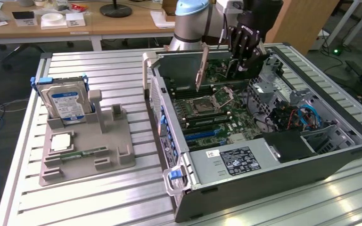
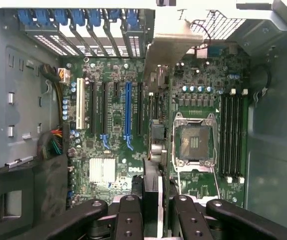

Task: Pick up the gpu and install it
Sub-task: 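Insert the gpu into the slot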

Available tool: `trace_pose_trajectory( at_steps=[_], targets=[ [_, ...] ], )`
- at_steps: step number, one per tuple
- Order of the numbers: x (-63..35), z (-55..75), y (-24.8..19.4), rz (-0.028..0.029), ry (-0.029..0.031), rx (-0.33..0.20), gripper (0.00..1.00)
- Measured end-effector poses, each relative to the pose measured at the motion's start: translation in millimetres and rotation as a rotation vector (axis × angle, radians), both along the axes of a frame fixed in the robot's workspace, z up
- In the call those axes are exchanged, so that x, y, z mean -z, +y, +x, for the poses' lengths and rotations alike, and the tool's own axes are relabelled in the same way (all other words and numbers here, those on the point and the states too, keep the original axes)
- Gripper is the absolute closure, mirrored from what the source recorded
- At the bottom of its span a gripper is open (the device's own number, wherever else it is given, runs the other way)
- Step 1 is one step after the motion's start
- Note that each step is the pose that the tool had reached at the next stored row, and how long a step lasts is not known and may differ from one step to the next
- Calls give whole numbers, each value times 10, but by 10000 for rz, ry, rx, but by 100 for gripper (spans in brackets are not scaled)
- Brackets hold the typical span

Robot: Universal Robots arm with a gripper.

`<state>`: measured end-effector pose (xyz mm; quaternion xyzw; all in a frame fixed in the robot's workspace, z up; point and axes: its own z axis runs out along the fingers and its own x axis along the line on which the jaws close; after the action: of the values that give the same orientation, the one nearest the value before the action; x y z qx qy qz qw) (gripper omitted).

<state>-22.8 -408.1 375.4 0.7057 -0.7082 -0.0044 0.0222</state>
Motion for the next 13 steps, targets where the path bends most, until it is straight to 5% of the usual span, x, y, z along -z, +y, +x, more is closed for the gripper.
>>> trace_pose_trajectory(
  at_steps=[13],
  targets=[
    [61,-7,1,62,-45,3,72]
  ],
)
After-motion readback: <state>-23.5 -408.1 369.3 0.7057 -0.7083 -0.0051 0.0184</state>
